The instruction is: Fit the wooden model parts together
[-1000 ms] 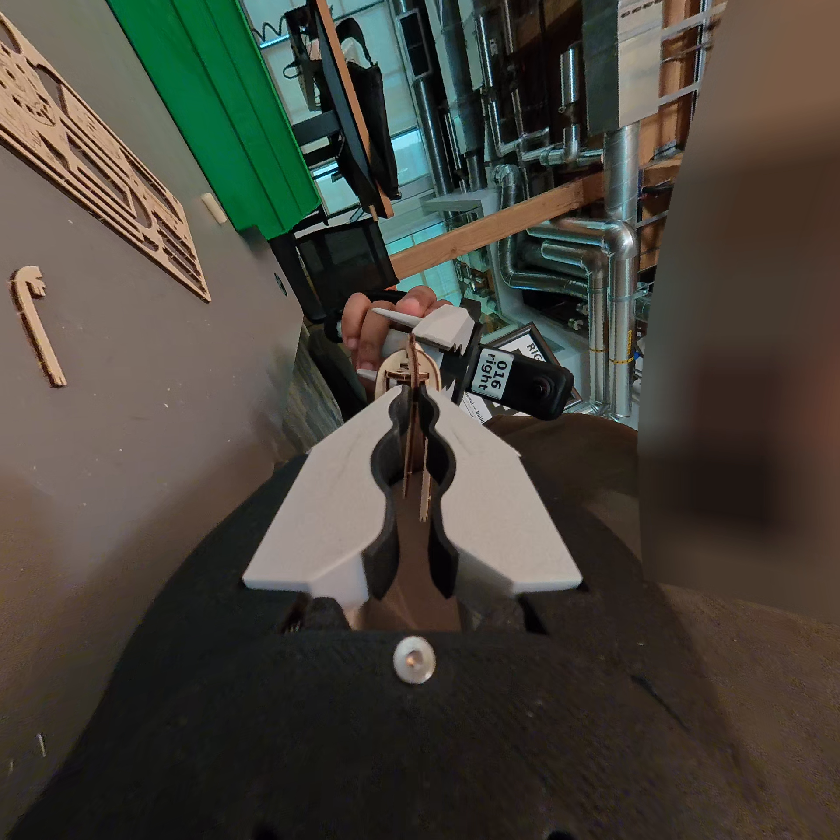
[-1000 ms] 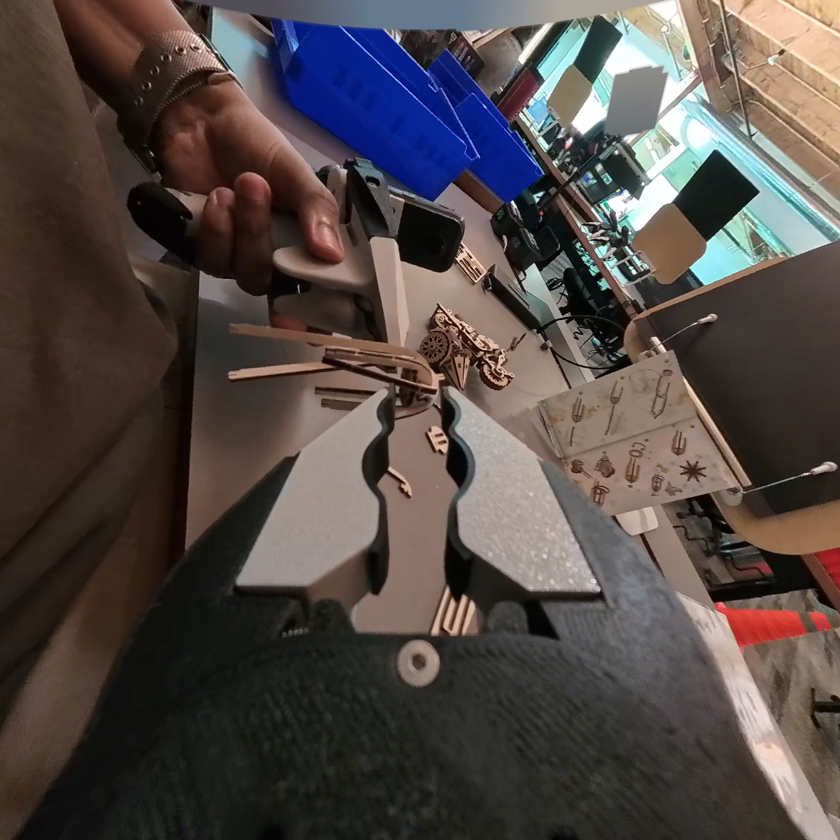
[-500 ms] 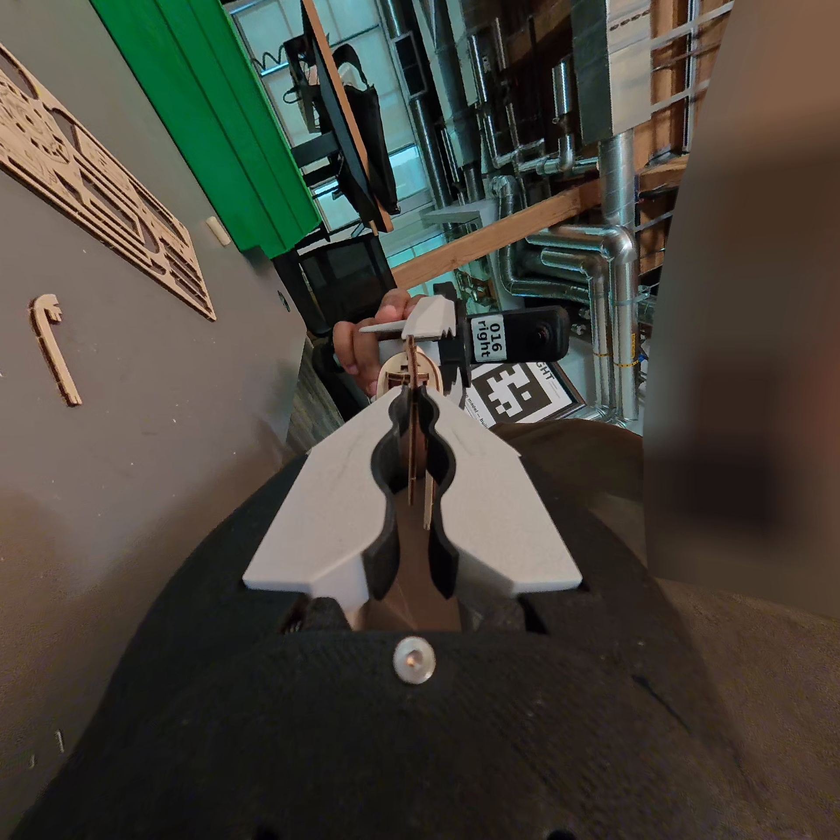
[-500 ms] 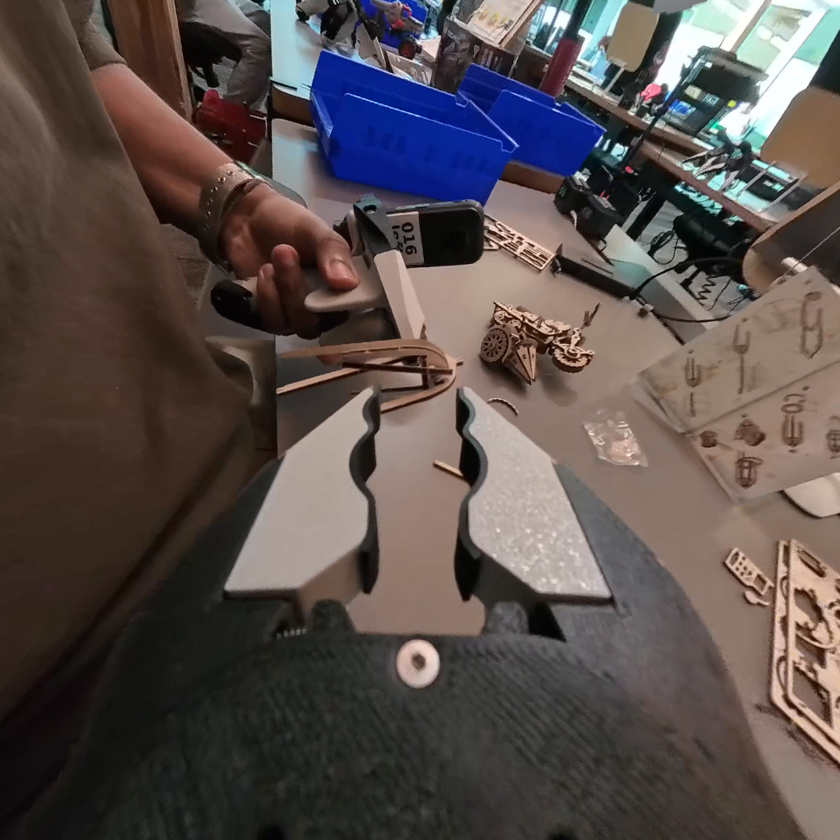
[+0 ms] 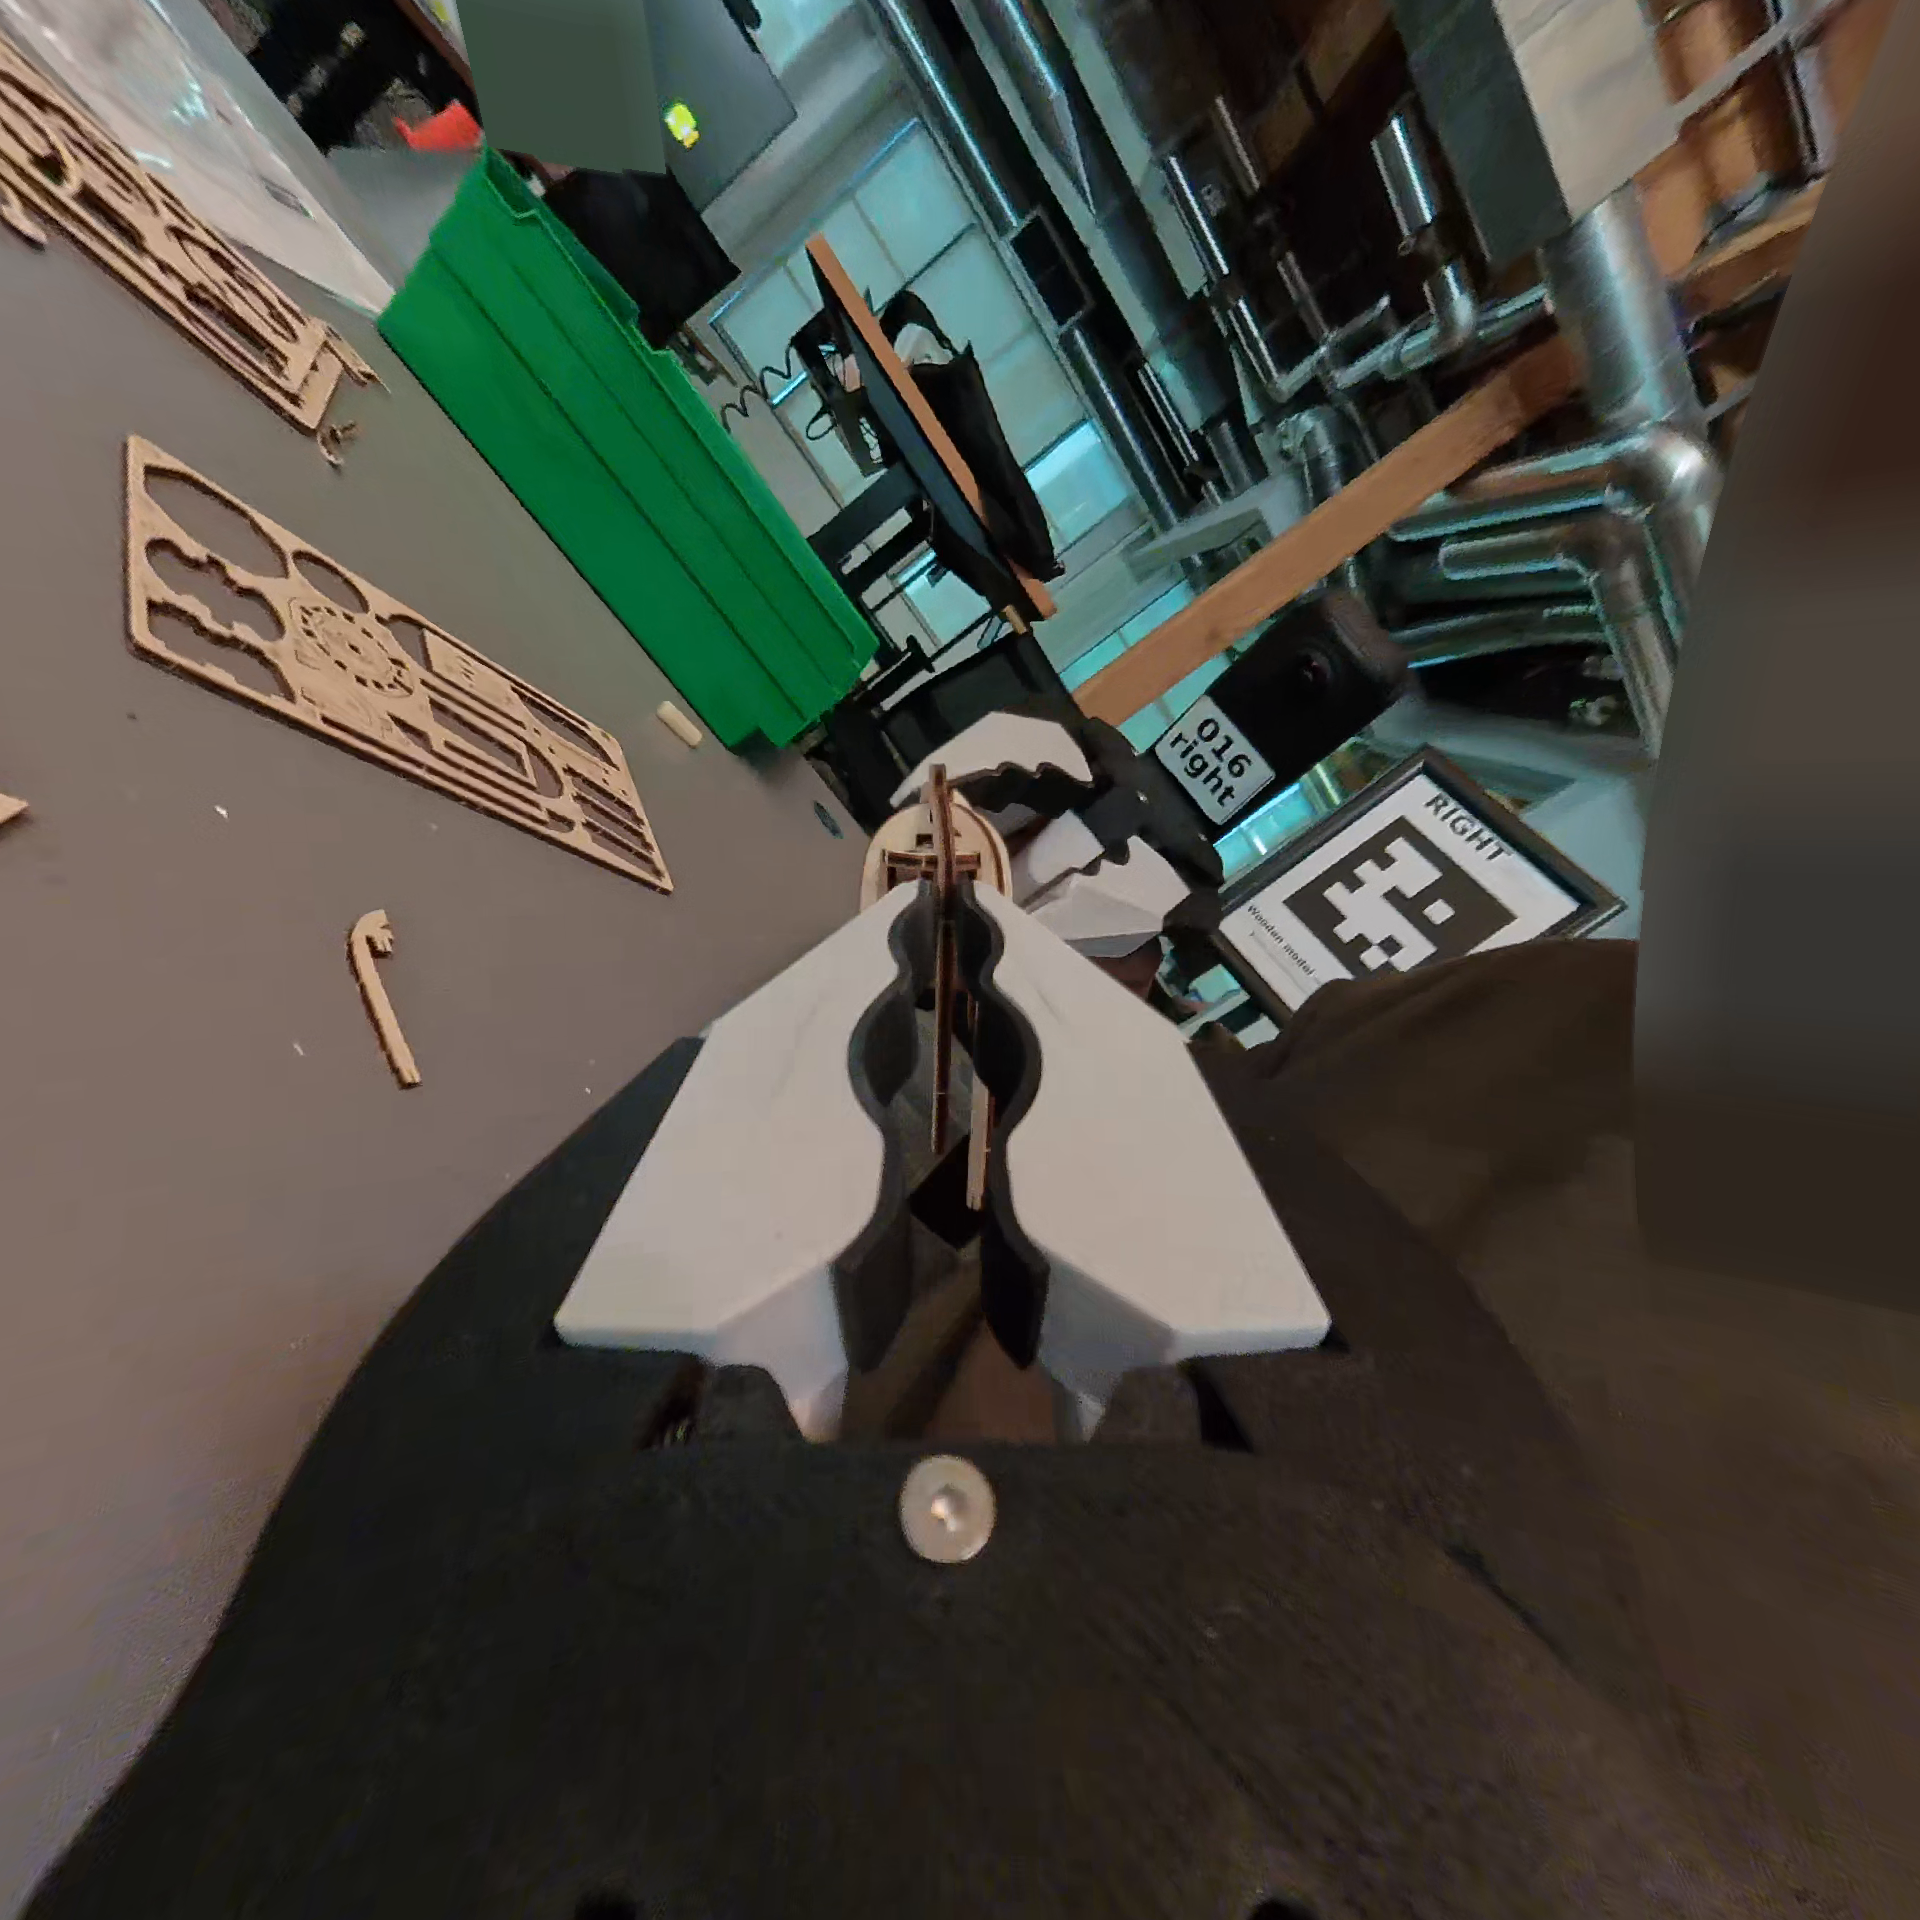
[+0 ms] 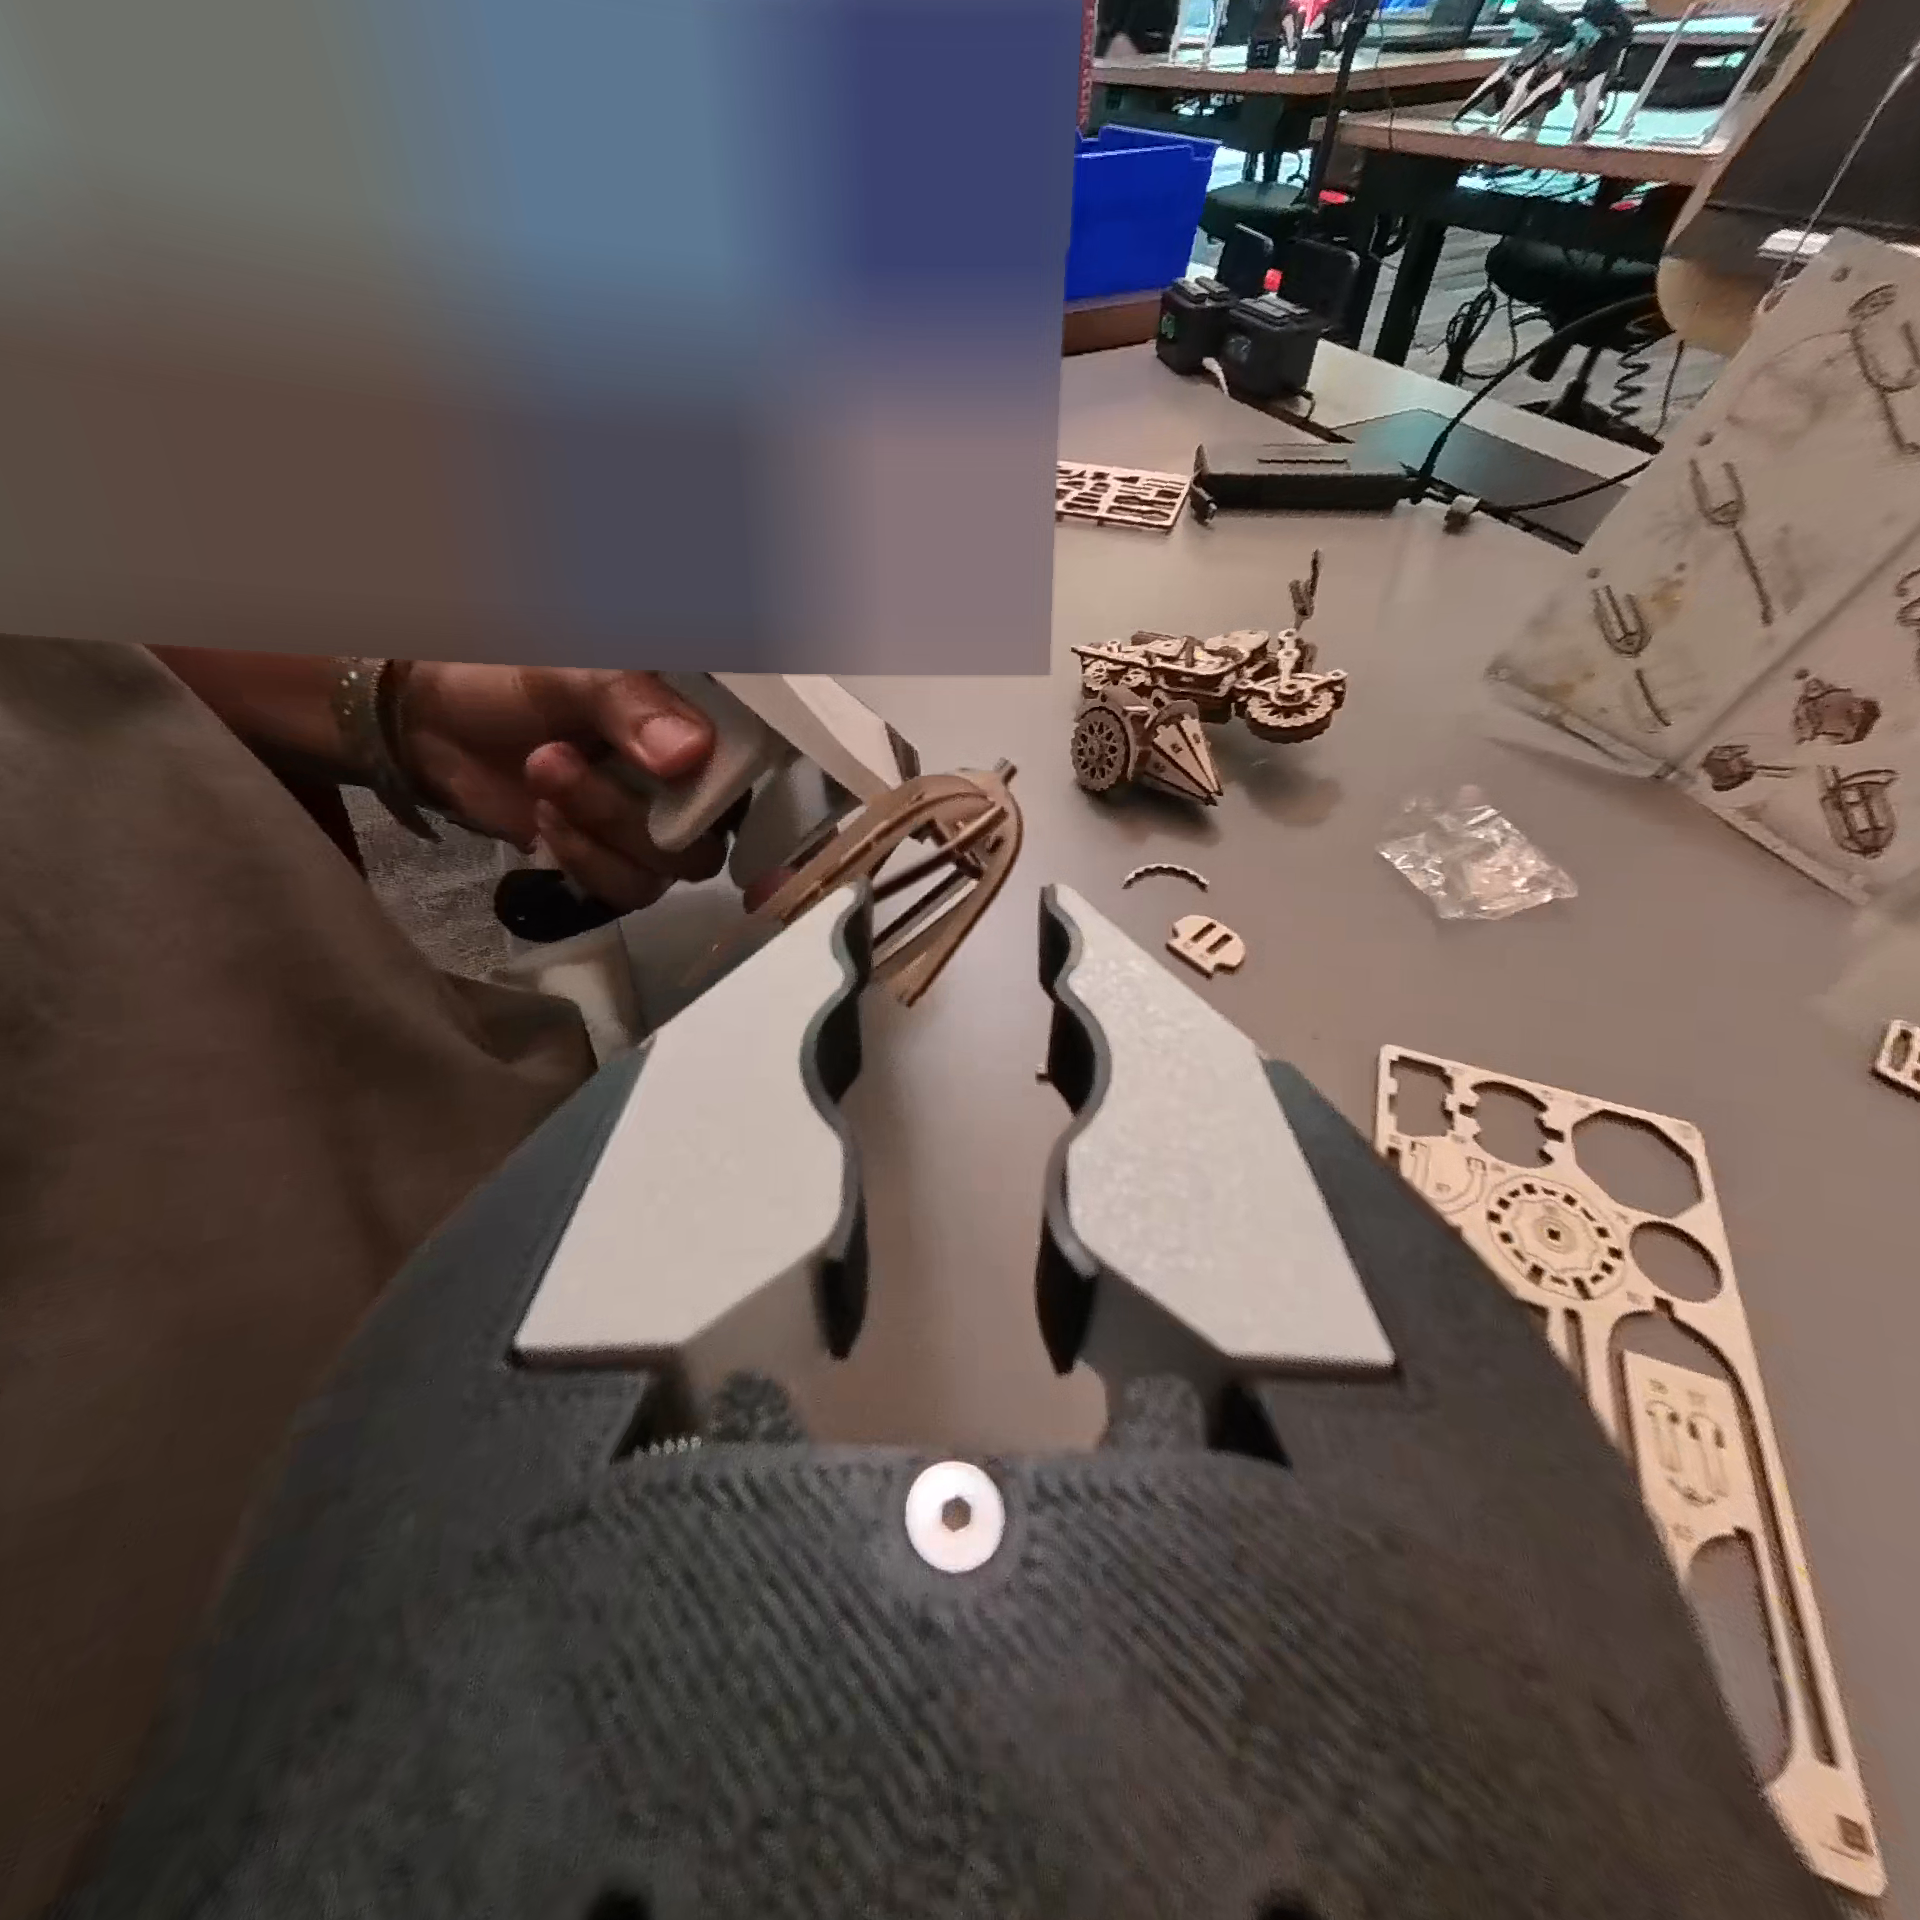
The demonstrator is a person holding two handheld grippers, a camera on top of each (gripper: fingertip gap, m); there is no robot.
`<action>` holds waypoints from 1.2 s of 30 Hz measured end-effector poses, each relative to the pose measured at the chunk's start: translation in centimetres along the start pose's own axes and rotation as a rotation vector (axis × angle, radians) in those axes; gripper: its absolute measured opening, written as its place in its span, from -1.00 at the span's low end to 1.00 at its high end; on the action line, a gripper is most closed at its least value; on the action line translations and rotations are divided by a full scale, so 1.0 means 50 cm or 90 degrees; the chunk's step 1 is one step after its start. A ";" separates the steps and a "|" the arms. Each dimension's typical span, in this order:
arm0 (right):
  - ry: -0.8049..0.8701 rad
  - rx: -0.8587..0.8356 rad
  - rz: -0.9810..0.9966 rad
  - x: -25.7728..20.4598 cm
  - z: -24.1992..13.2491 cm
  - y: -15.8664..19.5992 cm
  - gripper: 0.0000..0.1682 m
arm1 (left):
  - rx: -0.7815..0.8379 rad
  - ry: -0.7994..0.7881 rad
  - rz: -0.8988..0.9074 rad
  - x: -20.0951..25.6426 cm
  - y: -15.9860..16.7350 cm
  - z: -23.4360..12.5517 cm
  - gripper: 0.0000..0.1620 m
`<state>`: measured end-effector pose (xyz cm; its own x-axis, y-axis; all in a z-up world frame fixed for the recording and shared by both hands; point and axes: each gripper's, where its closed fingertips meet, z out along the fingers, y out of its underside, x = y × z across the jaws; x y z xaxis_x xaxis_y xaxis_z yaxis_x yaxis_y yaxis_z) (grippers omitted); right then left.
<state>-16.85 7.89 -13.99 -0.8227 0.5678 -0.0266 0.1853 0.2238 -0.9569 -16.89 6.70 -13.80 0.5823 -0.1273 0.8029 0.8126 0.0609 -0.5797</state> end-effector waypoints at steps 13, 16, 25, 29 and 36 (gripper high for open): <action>0.008 0.004 0.013 0.009 -0.006 0.000 -0.62 | 0.002 -0.004 0.012 0.001 -0.001 0.000 -0.99; 0.007 0.028 -0.014 0.004 -0.012 -0.015 -0.62 | 0.001 -0.006 0.009 -0.001 0.000 -0.001 -0.99; 0.034 -0.036 -0.258 -0.018 -0.014 0.005 -0.68 | -0.048 -0.023 0.027 -0.005 0.026 0.008 -0.99; 0.071 -0.083 -0.387 -0.016 -0.014 0.026 -0.73 | -0.060 -0.023 0.010 -0.009 0.033 0.009 -0.99; 0.082 -0.112 -0.386 -0.017 -0.007 0.030 -0.73 | -0.073 -0.049 0.052 -0.013 0.036 0.009 -0.99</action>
<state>-15.66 8.02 -15.29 -0.7403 0.3879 0.5492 -0.1976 0.6553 -0.7291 -15.78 7.33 -15.31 0.6505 -0.0500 0.7579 0.7565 -0.0460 -0.6523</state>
